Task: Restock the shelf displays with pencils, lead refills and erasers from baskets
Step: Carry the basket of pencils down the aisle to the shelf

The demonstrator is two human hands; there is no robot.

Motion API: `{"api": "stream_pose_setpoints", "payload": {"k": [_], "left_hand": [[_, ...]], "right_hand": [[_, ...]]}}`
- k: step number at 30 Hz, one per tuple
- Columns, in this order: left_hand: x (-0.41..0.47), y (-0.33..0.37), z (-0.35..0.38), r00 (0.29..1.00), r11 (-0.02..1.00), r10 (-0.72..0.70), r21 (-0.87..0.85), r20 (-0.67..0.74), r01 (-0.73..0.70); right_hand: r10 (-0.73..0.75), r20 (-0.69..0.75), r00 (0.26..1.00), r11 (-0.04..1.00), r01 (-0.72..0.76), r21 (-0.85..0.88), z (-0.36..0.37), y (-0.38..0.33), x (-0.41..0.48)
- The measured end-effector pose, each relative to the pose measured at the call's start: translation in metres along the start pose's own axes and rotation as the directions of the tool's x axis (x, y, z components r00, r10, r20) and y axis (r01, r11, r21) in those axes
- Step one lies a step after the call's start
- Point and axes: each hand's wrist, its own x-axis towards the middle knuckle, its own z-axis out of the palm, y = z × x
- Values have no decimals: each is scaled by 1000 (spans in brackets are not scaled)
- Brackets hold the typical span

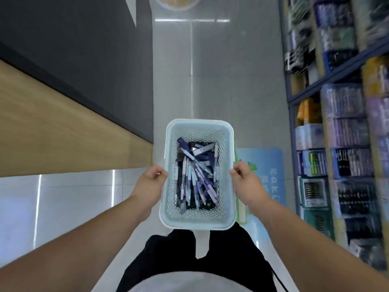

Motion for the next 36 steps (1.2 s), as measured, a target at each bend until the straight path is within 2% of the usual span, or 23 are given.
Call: {"api": "stream_pose_setpoints", "payload": {"k": [5, 8, 14, 20, 27, 36], "left_hand": [[-48, 71, -27, 994, 994, 107, 7, -17, -106], [-52, 120, -30, 989, 989, 151, 7, -2, -151], [-29, 239, -11, 961, 964, 267, -2, -68, -267], [-5, 353, 10, 955, 961, 252, -78, -154, -266], [69, 473, 15, 920, 938, 336, -18, -204, -346], [235, 650, -24, 915, 927, 374, 60, -154, -369]], "right_hand": [[-48, -113, 992, 992, 60, 110, -41, -62, -35], [-91, -108, 990, 983, 107, 151, -74, -96, -26], [-174, -100, 980, 956, 192, 221, -155, -162, 41], [-259, -50, 965, 953, 264, 149, -241, -235, 114], [-331, -68, 941, 932, 338, 134, -314, -338, 202], [-222, -104, 970, 964, 234, 123, -360, -488, 373]]}}
